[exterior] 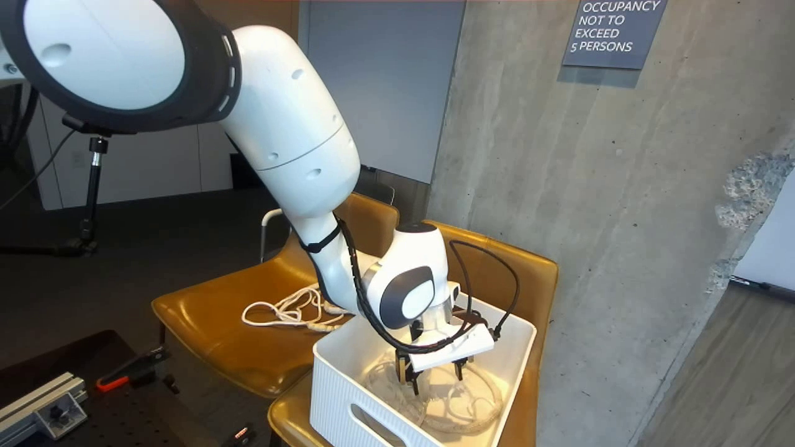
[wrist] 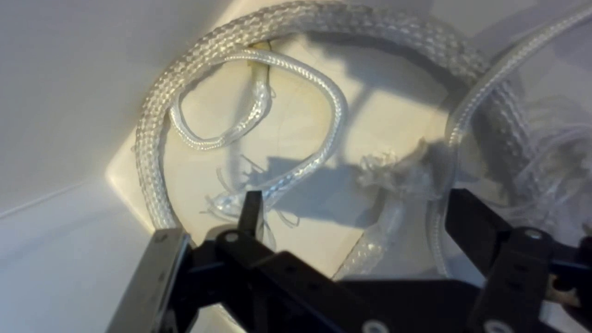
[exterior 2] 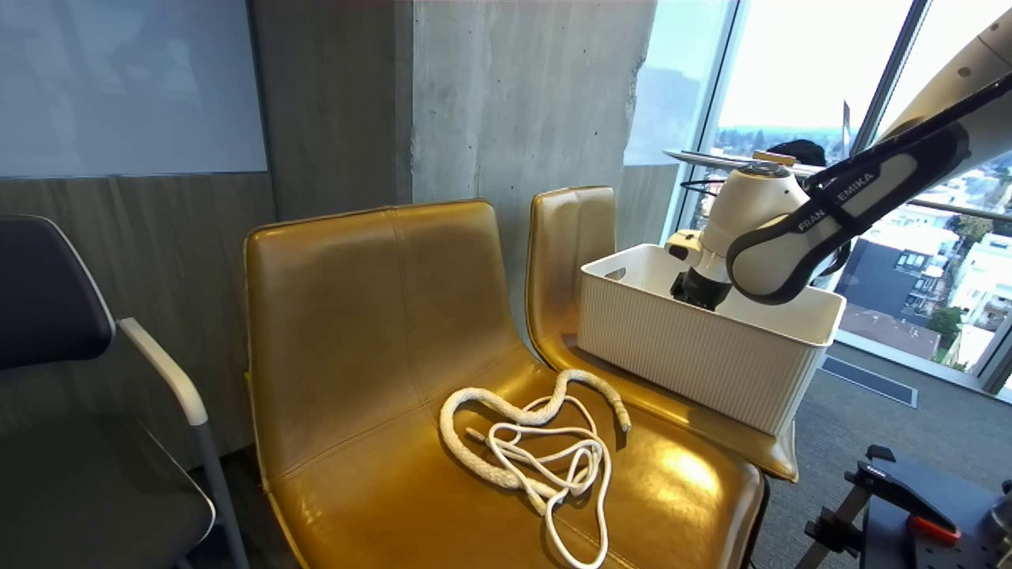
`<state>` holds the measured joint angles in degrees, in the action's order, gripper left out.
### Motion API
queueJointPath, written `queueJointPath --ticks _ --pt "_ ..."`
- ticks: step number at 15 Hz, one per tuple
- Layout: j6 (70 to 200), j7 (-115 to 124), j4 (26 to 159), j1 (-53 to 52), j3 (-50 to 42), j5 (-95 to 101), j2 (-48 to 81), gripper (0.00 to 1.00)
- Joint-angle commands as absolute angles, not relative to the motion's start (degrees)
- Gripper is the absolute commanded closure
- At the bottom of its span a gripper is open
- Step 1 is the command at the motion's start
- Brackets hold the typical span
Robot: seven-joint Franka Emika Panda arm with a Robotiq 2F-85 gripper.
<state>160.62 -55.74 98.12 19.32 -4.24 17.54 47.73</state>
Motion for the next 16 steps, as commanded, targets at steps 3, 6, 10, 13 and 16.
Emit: queueJointPath --ticks 3,6,10,13,16 --pt "161.4 -55.6 96.4 19.1 -5.2 18.2 51.4 0.34" --pt "161.7 -55.4 97.2 19.1 -5.2 18.1 51.5 0.59" --pt "162.0 -54.3 98.9 18.2 -5.7 18.3 50.5 0.88" --pt "161.7 -51.9 101.2 16.0 -7.5 19.0 47.5 1.0" --pt "161.1 -48.4 105.7 13.1 -9.2 19.9 41.7 1.0"
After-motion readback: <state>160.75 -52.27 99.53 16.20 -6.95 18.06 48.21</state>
